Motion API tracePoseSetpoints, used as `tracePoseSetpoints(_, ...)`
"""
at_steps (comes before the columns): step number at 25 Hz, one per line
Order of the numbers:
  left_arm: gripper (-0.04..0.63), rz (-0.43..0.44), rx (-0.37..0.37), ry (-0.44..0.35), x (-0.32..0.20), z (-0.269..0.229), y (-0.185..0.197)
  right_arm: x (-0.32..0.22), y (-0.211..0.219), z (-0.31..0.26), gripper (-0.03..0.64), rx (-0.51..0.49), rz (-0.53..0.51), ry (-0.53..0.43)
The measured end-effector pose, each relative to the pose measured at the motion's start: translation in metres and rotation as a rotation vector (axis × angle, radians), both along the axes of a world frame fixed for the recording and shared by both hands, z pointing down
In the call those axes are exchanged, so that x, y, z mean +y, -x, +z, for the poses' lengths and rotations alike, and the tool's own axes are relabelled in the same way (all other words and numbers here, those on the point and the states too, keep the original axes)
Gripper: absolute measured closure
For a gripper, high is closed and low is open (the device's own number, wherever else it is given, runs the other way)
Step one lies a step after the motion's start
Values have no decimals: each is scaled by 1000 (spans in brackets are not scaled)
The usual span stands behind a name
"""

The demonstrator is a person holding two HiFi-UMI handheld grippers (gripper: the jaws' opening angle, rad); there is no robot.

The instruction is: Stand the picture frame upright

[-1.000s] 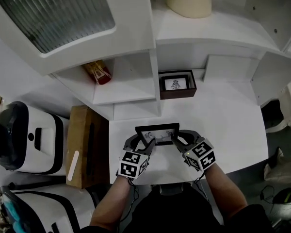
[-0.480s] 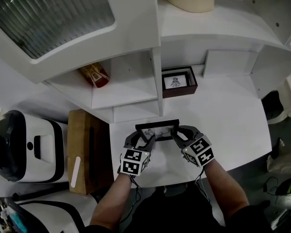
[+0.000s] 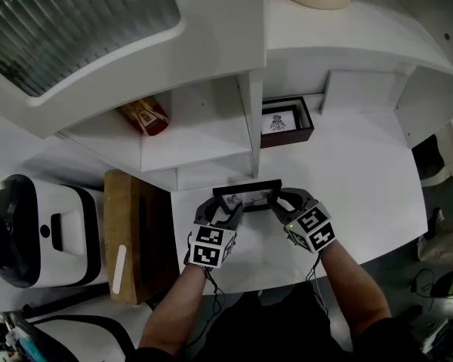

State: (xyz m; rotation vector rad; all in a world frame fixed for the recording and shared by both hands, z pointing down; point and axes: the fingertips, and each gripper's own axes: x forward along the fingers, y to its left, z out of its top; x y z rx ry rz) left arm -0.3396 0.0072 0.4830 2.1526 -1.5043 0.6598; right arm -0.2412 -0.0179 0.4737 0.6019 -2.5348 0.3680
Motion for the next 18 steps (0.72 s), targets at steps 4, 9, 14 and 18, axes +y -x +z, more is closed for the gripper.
tracePoseSetpoints(4, 377, -6, 2, 7, -7, 5, 3, -8, 4, 5, 534, 8, -1, 8)
tracePoseSetpoints(9, 377, -13, 0, 17, -13, 10, 9, -15, 9, 11, 534, 13, -5, 22)
tracePoseSetpoints(14, 377, -21, 7, 23, -19, 14, 12, -23, 12, 14, 534, 8, -6, 35)
tracePoseSetpoints(18, 376, -29, 17, 25, -24, 16, 15, -29, 15, 16, 534, 0, -4, 43)
